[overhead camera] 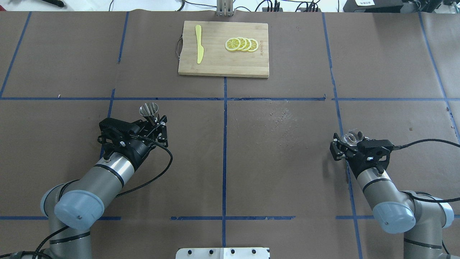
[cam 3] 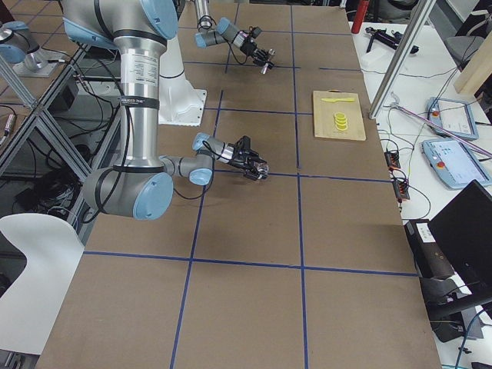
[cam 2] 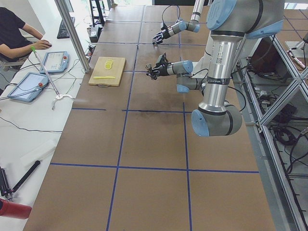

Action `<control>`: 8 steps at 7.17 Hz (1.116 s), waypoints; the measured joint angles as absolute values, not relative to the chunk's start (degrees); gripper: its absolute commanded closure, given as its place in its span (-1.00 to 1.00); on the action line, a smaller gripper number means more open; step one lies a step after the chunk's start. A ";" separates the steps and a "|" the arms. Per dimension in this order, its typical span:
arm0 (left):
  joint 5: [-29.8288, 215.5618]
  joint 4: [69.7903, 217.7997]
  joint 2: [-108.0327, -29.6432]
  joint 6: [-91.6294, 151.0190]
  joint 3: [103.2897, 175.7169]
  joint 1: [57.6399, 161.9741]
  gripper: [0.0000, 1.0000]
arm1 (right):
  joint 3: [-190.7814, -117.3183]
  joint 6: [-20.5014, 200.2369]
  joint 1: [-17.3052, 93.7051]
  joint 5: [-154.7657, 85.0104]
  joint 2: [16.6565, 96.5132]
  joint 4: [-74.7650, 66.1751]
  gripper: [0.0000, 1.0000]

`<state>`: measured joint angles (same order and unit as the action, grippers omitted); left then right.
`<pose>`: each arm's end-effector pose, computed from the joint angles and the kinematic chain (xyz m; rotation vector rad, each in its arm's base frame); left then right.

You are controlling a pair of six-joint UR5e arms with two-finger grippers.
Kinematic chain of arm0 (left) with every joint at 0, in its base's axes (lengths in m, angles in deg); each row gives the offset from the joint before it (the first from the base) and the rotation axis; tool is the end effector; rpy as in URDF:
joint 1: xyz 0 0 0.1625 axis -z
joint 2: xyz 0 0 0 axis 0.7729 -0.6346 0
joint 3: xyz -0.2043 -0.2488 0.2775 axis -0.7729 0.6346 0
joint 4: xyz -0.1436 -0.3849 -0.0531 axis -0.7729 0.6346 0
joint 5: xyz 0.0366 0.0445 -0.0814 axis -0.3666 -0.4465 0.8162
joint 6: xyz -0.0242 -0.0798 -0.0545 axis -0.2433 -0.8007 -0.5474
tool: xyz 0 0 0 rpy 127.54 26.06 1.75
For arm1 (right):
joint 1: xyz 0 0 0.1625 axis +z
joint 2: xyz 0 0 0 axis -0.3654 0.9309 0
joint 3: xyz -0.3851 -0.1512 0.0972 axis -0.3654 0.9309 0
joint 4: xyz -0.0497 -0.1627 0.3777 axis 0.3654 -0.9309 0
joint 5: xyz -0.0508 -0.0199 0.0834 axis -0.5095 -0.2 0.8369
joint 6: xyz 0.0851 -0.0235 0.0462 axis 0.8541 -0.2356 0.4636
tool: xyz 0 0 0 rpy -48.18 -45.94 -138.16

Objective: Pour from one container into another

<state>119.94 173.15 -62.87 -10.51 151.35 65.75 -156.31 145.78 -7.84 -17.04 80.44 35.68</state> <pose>0.4684 -0.3330 0.3125 1.1032 0.9739 -0.2340 -0.4133 -0.3146 0.5326 0.9989 -0.6475 0.3477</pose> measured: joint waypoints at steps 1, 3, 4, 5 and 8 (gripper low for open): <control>119.94 173.13 -62.87 -10.51 151.28 65.71 1.00 | -156.30 145.77 -7.83 -16.96 80.49 35.70 0.05; 120.00 173.07 -62.89 -10.55 151.23 65.65 1.00 | -156.94 145.47 -7.72 -16.70 80.73 35.71 1.00; 120.02 173.07 -63.03 -10.53 151.25 65.65 1.00 | -158.33 145.04 -7.64 -16.33 81.45 35.73 1.00; 120.02 173.06 -63.19 -10.51 151.29 65.64 1.00 | -160.37 144.72 -7.59 -15.81 82.36 35.76 1.00; 120.43 173.10 -63.72 -10.51 151.28 65.61 1.00 | -166.25 138.47 -7.63 -15.22 82.69 35.62 1.00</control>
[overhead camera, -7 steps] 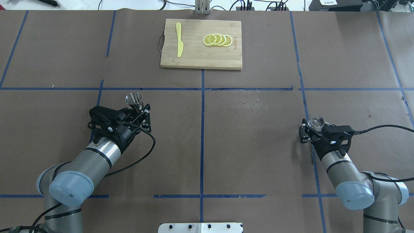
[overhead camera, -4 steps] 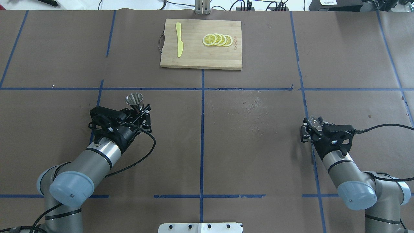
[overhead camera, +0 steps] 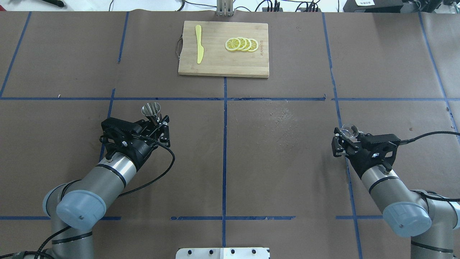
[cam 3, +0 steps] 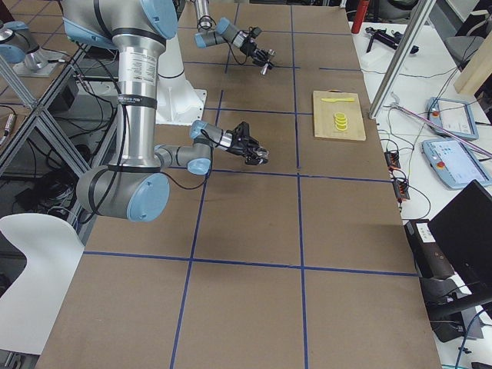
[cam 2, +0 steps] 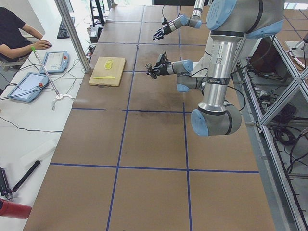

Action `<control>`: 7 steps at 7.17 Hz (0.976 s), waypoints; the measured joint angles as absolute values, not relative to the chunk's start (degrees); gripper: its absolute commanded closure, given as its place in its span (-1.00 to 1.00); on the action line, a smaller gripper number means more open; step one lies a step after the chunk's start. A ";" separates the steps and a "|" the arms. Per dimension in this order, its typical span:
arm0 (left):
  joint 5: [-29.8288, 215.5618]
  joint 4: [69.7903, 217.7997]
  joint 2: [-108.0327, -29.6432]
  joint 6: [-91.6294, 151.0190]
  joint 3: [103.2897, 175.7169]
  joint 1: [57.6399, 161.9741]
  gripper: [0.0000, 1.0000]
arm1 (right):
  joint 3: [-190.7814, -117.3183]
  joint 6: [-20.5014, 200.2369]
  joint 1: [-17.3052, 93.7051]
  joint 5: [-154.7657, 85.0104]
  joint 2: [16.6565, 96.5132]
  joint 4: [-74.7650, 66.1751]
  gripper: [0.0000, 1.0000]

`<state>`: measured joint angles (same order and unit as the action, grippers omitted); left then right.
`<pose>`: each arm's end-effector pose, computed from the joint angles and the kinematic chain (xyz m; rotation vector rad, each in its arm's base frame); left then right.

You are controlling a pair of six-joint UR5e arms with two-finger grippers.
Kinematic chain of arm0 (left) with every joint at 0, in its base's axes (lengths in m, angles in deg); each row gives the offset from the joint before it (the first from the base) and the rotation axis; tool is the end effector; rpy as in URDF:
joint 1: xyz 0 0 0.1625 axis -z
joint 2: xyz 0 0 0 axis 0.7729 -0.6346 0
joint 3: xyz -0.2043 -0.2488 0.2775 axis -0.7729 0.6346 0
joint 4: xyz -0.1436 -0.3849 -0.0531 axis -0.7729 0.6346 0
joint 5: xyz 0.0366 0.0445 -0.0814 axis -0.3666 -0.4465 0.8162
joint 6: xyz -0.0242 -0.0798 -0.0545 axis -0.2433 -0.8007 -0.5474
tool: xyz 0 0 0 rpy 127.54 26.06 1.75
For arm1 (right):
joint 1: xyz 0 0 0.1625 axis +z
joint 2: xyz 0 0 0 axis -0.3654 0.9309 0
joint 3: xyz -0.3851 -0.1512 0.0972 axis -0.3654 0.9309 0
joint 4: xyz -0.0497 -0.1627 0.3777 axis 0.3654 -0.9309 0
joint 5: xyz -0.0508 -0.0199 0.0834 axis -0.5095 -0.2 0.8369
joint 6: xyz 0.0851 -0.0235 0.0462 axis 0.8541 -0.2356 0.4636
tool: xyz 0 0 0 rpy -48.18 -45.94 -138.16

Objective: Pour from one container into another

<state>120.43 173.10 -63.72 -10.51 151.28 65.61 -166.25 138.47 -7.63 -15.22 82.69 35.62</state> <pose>0.4724 -0.3321 0.3051 1.0993 0.9914 -0.2313 -0.3872 -0.3078 0.4656 1.0319 -0.7157 0.2812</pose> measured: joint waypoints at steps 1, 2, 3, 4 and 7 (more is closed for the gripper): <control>121.32 173.11 -64.42 -10.51 151.04 65.55 1.00 | -168.39 131.70 -7.58 -15.15 82.15 35.49 1.00; 122.10 173.09 -65.79 -10.39 150.08 65.36 1.00 | -169.98 125.46 -7.29 -14.75 81.12 35.28 1.00; 122.49 173.07 -67.96 -9.36 148.46 64.96 1.00 | -170.85 120.11 -6.83 -13.76 78.98 35.10 1.00; 122.98 173.06 -70.01 -7.51 147.30 64.62 1.00 | -171.27 115.70 -6.60 -12.86 76.59 34.96 1.00; 127.23 173.00 -72.57 -3.81 146.53 64.39 1.00 | -174.45 101.32 -5.64 -10.01 68.17 26.09 1.00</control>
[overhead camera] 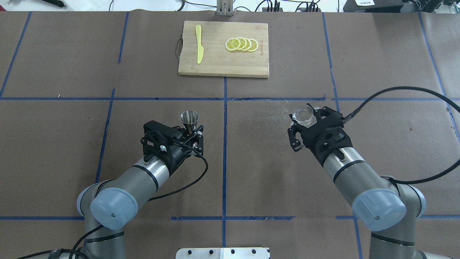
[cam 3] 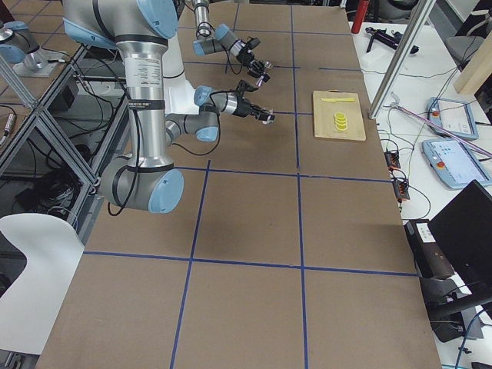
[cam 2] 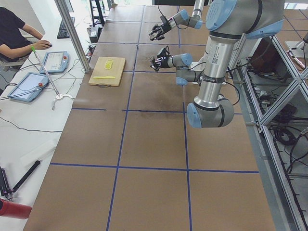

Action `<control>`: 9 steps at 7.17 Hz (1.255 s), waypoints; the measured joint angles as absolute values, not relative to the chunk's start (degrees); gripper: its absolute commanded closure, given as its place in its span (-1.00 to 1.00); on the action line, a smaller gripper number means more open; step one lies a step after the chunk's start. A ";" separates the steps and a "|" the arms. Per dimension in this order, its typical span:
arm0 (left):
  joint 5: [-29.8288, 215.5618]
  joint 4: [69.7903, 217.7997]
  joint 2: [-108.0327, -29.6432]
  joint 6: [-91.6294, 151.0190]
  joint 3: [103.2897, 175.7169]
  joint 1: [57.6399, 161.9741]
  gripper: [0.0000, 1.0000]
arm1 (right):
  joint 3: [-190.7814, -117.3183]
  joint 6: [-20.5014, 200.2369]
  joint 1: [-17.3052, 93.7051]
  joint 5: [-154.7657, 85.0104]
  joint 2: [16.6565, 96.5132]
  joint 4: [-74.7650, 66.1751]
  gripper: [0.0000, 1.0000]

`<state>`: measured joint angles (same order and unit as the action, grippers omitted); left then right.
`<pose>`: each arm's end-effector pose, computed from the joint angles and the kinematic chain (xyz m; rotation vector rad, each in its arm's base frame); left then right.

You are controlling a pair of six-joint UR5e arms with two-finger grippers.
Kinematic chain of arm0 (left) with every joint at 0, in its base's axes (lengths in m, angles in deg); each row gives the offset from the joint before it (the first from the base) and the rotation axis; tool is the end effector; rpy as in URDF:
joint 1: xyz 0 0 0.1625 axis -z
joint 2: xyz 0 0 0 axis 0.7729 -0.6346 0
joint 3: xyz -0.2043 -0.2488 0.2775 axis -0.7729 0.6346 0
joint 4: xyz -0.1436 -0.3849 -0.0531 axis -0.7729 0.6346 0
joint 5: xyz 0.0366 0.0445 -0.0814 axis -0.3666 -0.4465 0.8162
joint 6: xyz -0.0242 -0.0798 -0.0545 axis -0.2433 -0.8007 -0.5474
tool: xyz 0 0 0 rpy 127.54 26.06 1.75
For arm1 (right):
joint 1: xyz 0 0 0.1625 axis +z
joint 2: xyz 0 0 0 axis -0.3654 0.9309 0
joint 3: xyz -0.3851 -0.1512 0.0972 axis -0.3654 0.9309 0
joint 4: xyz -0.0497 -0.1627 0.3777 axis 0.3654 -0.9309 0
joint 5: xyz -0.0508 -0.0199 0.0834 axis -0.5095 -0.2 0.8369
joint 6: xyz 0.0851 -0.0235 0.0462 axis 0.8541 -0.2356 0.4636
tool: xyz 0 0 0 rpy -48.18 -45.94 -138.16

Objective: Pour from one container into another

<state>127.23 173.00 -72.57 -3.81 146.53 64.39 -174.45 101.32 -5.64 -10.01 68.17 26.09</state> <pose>0.5293 -0.3245 0.2539 1.0921 1.0644 -0.0609 -0.4199 -0.3267 0.2973 1.2607 -0.5789 -0.1897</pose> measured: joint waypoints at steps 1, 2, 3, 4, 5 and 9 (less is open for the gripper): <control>128.54 173.00 -73.03 -2.73 146.50 64.39 1.00 | -175.65 99.01 -5.24 -8.27 63.51 19.36 1.00; 129.57 173.04 -73.30 -2.21 146.47 64.40 1.00 | -176.14 97.05 -5.10 -7.23 59.80 14.82 1.00; 130.61 173.17 -73.65 -2.00 146.06 64.41 1.00 | -176.30 94.62 -5.07 -6.42 57.49 12.61 1.00; 131.16 173.51 -74.49 -1.93 145.00 64.41 1.00 | -176.33 92.36 -4.89 -5.49 56.05 11.37 1.00; 131.56 173.80 -75.63 -1.90 143.91 64.43 1.00 | -176.43 90.79 -4.50 -4.22 54.73 9.75 1.00; 132.87 173.96 -78.89 -1.89 141.19 64.52 1.00 | -176.87 84.66 -3.81 -1.54 51.84 4.56 1.00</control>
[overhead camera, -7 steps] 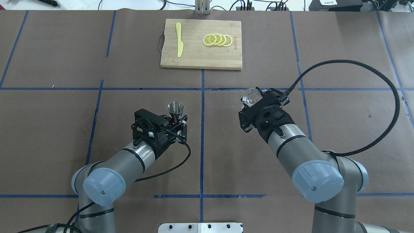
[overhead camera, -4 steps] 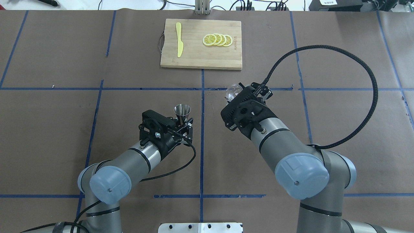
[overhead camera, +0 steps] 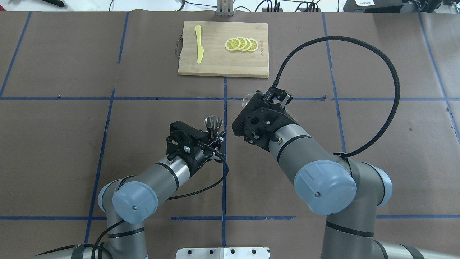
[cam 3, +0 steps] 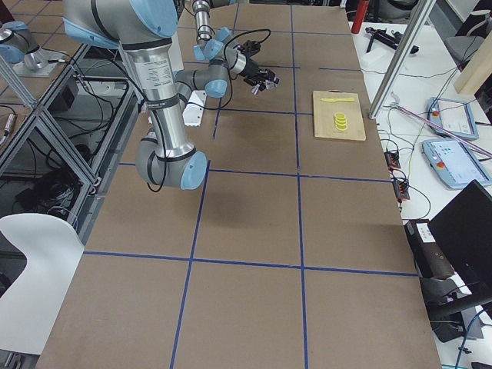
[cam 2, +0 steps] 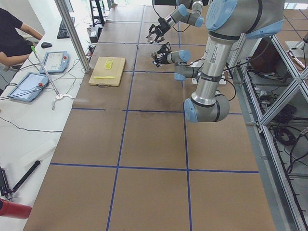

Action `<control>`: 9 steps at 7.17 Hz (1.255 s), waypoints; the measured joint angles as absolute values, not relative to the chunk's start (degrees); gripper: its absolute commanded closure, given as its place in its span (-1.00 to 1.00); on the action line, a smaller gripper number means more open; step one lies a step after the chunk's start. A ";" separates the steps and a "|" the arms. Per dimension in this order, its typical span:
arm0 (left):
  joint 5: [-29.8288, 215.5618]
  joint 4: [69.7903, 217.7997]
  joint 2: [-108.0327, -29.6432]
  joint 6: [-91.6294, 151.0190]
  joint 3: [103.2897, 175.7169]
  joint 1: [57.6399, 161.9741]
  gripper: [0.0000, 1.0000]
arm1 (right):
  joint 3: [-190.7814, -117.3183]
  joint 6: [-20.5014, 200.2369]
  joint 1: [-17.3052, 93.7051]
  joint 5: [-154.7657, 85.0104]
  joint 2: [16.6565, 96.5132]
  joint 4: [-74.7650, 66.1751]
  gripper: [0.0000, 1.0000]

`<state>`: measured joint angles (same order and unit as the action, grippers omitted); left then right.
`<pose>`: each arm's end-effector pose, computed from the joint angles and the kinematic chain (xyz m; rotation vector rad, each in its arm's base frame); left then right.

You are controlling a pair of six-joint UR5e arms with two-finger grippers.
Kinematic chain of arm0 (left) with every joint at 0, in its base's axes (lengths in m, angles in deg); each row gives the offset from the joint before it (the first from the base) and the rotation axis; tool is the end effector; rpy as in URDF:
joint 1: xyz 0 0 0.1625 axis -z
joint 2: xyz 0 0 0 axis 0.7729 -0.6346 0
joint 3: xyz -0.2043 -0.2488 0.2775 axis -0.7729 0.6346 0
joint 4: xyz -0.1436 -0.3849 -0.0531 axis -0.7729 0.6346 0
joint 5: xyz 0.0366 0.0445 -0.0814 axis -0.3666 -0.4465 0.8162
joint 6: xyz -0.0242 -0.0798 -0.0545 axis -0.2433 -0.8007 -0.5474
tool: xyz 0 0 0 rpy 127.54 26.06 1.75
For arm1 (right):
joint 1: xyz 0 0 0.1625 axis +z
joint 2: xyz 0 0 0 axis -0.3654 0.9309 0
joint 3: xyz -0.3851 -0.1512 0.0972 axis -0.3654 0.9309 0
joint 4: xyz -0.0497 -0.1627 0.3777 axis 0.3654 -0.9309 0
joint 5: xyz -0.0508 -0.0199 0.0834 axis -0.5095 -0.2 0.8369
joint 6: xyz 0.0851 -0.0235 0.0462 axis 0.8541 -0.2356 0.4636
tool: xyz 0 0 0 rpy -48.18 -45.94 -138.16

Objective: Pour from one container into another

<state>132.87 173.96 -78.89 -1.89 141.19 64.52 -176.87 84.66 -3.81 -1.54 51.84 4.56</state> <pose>0.5696 -0.3272 0.2245 1.0647 1.1287 0.0262 -0.4543 -0.3421 0.1739 1.2637 -0.4482 -0.5324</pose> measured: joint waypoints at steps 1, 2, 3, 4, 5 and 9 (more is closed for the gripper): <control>132.82 174.00 -80.23 -1.89 139.71 64.53 1.00 | -176.89 84.42 -3.83 -1.50 51.42 3.73 1.00; 132.80 174.02 -81.08 -1.89 139.03 64.53 1.00 | -176.89 84.22 -3.85 -1.49 50.48 2.07 1.00; 132.86 174.02 -81.95 -1.89 138.75 64.48 1.00 | -176.88 83.37 -3.78 -1.53 49.46 0.18 1.00; 132.91 174.03 -82.72 -1.89 138.64 64.41 1.00 | -176.84 82.25 -3.64 -1.55 48.98 -0.81 1.00; 132.95 174.03 -83.27 -1.89 138.50 64.37 1.00 | -176.80 81.65 -3.56 -1.56 48.82 -1.26 1.00; 133.03 174.03 -84.62 -1.89 137.52 64.29 1.00 | -176.73 80.13 -3.29 -1.56 48.14 -2.29 1.00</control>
<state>133.03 174.03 -84.62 -1.89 137.52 64.29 -176.73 80.13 -3.29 -1.56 48.14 -2.29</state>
